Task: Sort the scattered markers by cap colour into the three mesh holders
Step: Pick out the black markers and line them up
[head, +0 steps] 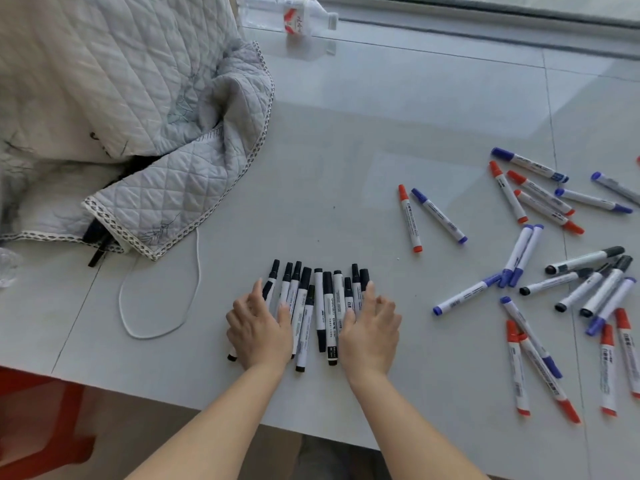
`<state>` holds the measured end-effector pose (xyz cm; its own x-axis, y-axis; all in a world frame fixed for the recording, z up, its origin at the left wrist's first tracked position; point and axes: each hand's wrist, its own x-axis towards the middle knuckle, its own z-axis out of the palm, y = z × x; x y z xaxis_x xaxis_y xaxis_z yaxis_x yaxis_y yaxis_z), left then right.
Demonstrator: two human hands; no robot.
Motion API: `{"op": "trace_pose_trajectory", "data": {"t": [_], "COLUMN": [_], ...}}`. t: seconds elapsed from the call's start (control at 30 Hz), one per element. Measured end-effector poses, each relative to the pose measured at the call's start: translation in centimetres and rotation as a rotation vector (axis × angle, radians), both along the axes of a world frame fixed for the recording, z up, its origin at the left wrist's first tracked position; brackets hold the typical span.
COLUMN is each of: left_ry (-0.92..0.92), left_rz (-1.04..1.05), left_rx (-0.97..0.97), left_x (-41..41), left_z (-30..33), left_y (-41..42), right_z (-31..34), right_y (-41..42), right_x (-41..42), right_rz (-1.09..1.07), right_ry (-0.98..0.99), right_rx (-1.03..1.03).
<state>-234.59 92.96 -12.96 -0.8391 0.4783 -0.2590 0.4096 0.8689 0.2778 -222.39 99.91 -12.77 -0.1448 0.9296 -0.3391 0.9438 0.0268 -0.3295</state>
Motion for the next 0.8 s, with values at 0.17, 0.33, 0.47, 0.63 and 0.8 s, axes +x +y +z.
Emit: {"op": "trace_pose_trajectory", "data": {"t": [0.17,0.33,0.47,0.63,0.8], "left_ry": [-0.024,-0.093,-0.154,-0.100,-0.132], "left_rz": [-0.029,0.018,0.061,-0.037,-0.255], "left_rx": [0.034,0.110,0.120,0.147,0.293], "left_x": [0.4,0.5,0.5,1.1,5.2], "left_z": [-0.2,0.0,0.7,3.3,6.2], "left_y": [0.0,0.4,0.9,2.4,7.3], "right_z": [-0.8,-0.6,0.3,2.5,4.6], "right_y": [-1.1,-1.3,-0.8,1.0,3.8], "right_x": [-0.1,-0.1,0.5,3.0,8.7], "right_rz": [0.062,0.027,0.056,0.025,-0.128], "right_ry": [-0.038,0.001,0.048,0.156,0.222], "right_rx": [0.022,0.012,-0.010,-0.012,0.028]}}
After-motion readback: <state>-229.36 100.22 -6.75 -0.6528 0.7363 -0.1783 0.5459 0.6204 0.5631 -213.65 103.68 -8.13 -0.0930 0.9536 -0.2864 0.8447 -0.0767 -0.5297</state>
